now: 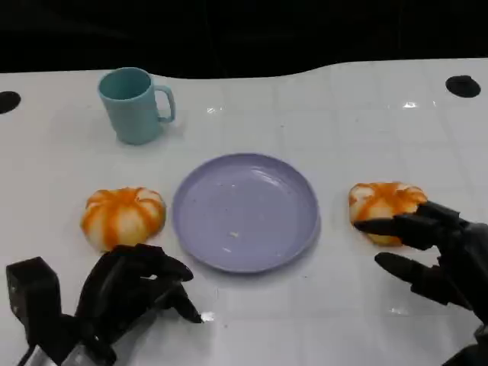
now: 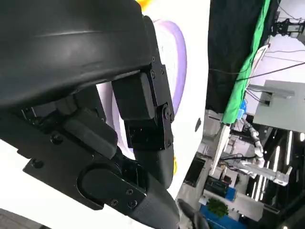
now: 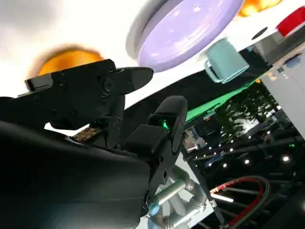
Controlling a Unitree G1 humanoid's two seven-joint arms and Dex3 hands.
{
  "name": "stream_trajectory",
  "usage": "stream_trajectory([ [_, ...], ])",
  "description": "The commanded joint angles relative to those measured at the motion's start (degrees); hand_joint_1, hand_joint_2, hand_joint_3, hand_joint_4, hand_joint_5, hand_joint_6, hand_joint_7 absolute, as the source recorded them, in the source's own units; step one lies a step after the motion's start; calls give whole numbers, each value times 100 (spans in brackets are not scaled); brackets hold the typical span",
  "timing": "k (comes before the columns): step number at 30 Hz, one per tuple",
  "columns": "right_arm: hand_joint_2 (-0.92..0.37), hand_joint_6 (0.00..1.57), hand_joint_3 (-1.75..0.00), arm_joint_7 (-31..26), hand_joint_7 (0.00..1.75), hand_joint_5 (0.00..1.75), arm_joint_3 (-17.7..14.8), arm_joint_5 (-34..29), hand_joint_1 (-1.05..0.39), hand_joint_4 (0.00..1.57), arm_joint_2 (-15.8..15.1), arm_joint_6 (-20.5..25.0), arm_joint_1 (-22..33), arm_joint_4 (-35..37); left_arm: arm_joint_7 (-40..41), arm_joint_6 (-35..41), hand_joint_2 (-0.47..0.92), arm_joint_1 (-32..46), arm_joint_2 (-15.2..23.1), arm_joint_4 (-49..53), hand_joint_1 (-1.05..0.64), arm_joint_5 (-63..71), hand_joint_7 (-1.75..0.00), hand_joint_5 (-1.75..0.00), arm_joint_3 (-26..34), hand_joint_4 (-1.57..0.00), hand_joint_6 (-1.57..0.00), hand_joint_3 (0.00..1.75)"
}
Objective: Grasp the bread from the table and place it into the plate.
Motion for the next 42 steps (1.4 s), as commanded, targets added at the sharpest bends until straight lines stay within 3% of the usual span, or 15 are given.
stream_trajectory([
  [1,-92,57,-11,276,11,58,-142,-117,-41,32,-255,605,17,-542,-12,-86,74,-50,102,44,-105,36,-16,-58,18,-157,-157,0],
  [7,-89,39,-2,1047,1,45,-127,-306,-48,10,-500,1633,108,-1315,-12,-114,74,-58,79,60,-105,32,-16,-58,16,-157,-157,0],
  [10,-86,35,0,1268,0,43,-89,-422,-52,6,-545,1984,74,-1538,-48,-78,73,-59,74,61,-105,-8,-16,-58,33,-157,-157,0],
  [20,-82,27,0,1725,0,33,455,-1248,-59,0,-544,3119,-434,-1357,1,-50,73,-41,80,13,-105,25,-17,-57,4,-157,-157,0],
  [36,-84,28,-1,1230,0,43,1336,-1485,-58,1,-367,3431,-1570,414,30,-53,74,-43,54,14,-105,26,-17,-57,3,-157,-157,0],
  [42,-83,30,0,641,1,45,1680,-1536,-59,5,-156,3276,-2203,1726,16,-59,74,-36,63,11,-105,22,-16,-57,8,-157,-157,0],
])
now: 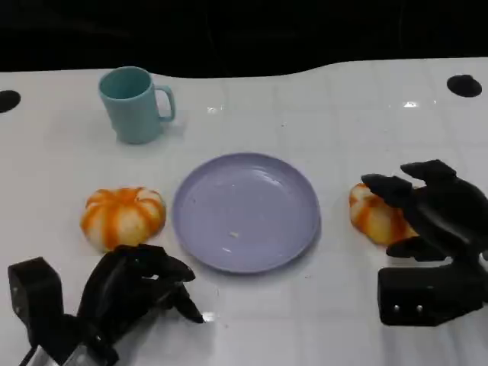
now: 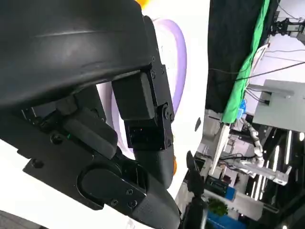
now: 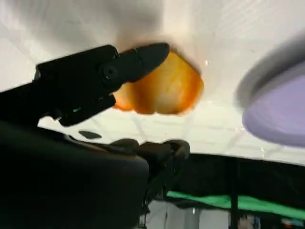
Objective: Grasp the bread from the table and place it into the plate.
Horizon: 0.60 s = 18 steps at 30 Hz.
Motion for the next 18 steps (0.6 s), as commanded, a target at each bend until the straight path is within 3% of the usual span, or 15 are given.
stream_trajectory([
  [1,-83,30,0,-379,1,45,210,16,-58,5,133,-87,-488,907,23,-9,74,-19,88,-16,-105,21,-16,-57,22,-157,-157,0],
  [10,-87,32,-1,-507,1,41,567,71,-57,10,486,4,-1111,2164,33,-31,74,58,75,-117,-105,35,-17,-57,-4,-157,-157,0],
  [14,-89,41,0,-572,2,26,616,212,-49,35,609,-39,-1236,2549,68,-55,74,87,68,-165,-105,47,-17,-57,-11,-157,-157,0],
  [17,-91,57,-1,-732,5,25,593,334,-42,57,676,-147,-1268,2735,58,10,74,97,63,-191,-105,12,-17,-57,2,-157,-157,0],
  [18,-92,69,-3,-811,10,31,583,379,-38,72,689,-205,-1269,2783,55,23,74,100,63,-195,-105,5,-17,-58,5,-157,-157,0],
])
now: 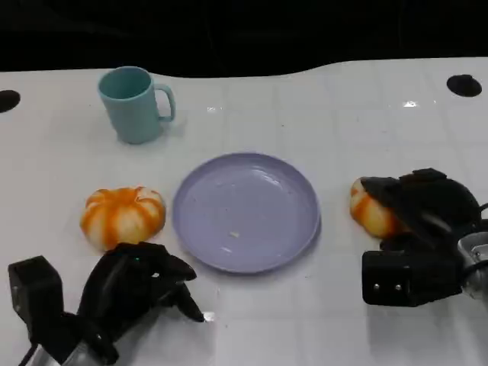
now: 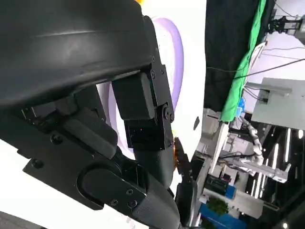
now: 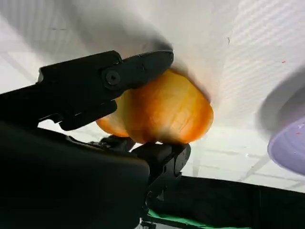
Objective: Grasp the bread from the table and place it into the plate.
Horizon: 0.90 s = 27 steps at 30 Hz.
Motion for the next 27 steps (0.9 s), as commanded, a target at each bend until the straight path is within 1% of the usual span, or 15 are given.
stream_trajectory([
  [1,-92,77,-4,-298,10,38,-23,222,-36,79,47,-175,-41,273,50,38,73,84,69,-83,-105,-8,-17,-58,31,-157,-157,0],
  [2,-92,83,-3,-404,9,49,-53,294,-34,82,69,-247,-39,323,65,21,73,88,71,-86,-105,8,-17,-58,25,-157,-157,0],
  [3,-92,98,-5,-491,11,77,-77,354,-31,89,88,-311,-40,367,74,7,73,91,72,-88,-105,19,-17,-58,20,-157,-157,0],
  [5,-92,113,-7,-762,13,110,-82,424,-27,90,103,-478,-40,442,82,-3,74,98,73,-103,-105,29,-17,-58,13,-157,-157,0],
  [6,-91,123,-17,-894,20,145,-62,434,-23,89,102,-549,-43,473,79,0,74,101,73,-108,-105,26,-17,-58,12,-157,-157,0],
  [7,-90,125,-23,-1024,26,159,-39,434,-22,88,95,-624,-49,492,83,6,74,106,72,-116,-105,26,-17,-58,10,-157,-157,0],
  [8,-86,121,-34,-1147,41,167,-33,445,-21,89,89,-719,-50,508,93,6,74,112,73,-124,-105,33,-17,-58,4,-157,-157,0],
  [9,-77,108,-54,-1263,77,171,-26,446,-19,90,90,-782,-58,524,108,8,74,118,74,-133,-105,42,-17,-58,-2,-157,-157,0],
  [12,-61,86,-76,-1722,136,174,4,399,-17,91,111,-919,-95,563,99,26,74,117,75,-133,-105,29,-17,-59,-3,-157,-157,0],
  [14,-58,80,-77,-1947,153,175,-6,411,-16,91,135,-990,-130,567,85,16,74,112,73,-122,-105,22,-17,-59,-2,-157,-157,0],
  [15,-56,79,-76,-2002,157,175,-12,420,-13,91,146,-995,-159,550,81,23,74,109,73,-119,-105,19,-17,-58,-1,-157,-157,0],
  [18,-53,81,-80,-2193,148,175,-29,433,-10,92,173,-1035,-224,494,78,13,74,106,74,-109,-105,20,-17,-58,1,-157,-157,0],
  [21,-46,84,-97,-2245,144,175,-81,490,-9,93,215,-1087,-292,388,82,-21,74,94,77,-79,-105,34,-17,-58,0,-157,-157,0],
  [24,-41,86,-101,-2241,145,175,-117,534,-7,95,267,-1168,-351,255,79,-7,74,76,72,-68,-105,22,-17,-58,7,-157,-157,0],
  [27,-38,89,-104,-2163,134,175,-120,551,-7,96,324,-1218,-380,81,82,-28,74,69,77,-50,-105,35,-17,-58,4,-157,-157,0],
])
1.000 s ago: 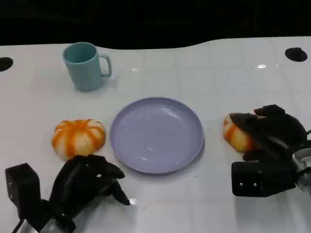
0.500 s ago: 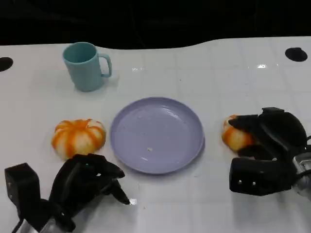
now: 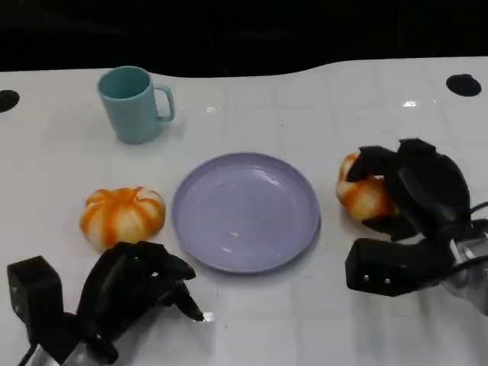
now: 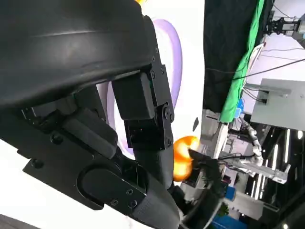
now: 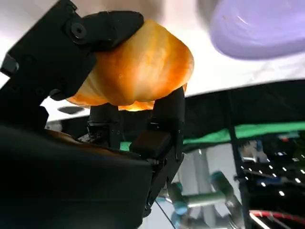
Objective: Grasp the bread from the table and place it into the plate.
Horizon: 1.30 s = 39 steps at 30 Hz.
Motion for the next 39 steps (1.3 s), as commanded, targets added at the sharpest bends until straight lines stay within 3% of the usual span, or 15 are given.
stream_trajectory([
  [1,-36,94,-109,30,124,175,-84,160,-6,97,64,-155,-142,-275,24,-34,74,27,82,49,-105,36,-17,-58,14,-157,-157,0],
  [2,-36,97,-112,69,121,175,-83,188,-5,97,97,-225,-149,-356,17,-30,74,29,84,49,-105,37,-17,-58,11,-157,-157,0],
  [6,-25,94,-132,201,134,175,-52,252,-5,101,250,-537,-219,-593,13,-53,75,40,84,48,-105,49,-17,-57,1,-157,-157,0],
  [8,-25,93,-132,315,136,175,-43,262,-7,101,342,-570,-268,-682,5,-55,75,49,77,37,-105,42,-17,-57,1,-157,-157,0],
  [12,-29,81,-126,511,162,175,17,209,-10,99,519,-540,-381,-738,17,-50,74,61,60,27,-105,40,-17,-58,-1,-157,-157,0],
  [14,-30,81,-123,652,149,175,76,178,-12,99,606,-510,-453,-714,20,-49,74,71,51,12,-105,39,-17,-58,-4,-157,-157,0],
  [15,-34,86,-112,666,123,175,95,181,-14,98,667,-573,-486,-669,15,-29,74,77,47,1,-105,29,-17,-58,-2,-157,-157,0],
  [16,-34,92,-115,669,123,175,111,182,-12,99,722,-625,-514,-624,16,-18,74,83,45,-7,-105,27,-17,-58,-3,-157,-157,0],
  [19,-31,82,-120,764,162,175,163,173,-13,99,911,-621,-612,-475,34,-31,74,107,42,-46,-105,47,-17,-58,-20,-157,-157,0],
  [21,-33,81,-118,883,164,175,190,173,-15,99,1023,-521,-661,-401,15,-31,74,113,39,-52,-105,40,-17,-58,-22,-157,-157,0],
  [22,-37,85,-114,974,143,175,199,188,-17,97,1085,-474,-682,-364,7,-30,74,114,37,-50,-105,36,-17,-58,-22,-157,-157,0],
  [26,-45,91,-100,1213,107,175,212,235,-18,96,1259,-412,-740,-253,12,-26,74,122,40,-62,-105,48,-17,-58,-37,-157,-157,0],
  [36,-41,88,-101,1613,105,173,128,391,-14,89,1461,-416,-764,15,-39,-19,74,130,42,-64,-105,23,-16,-58,-32,-157,-157,0],
  [38,-46,79,-92,1805,92,162,77,490,-16,79,1480,-372,-753,39,-19,-14,74,136,46,-77,-105,40,-16,-57,-41,-157,-157,0],
  [39,-53,76,-79,1930,81,149,69,523,-19,74,1472,-326,-756,31,-3,-14,74,140,48,-86,-105,50,-16,-57,-45,-157,-157,0],
])
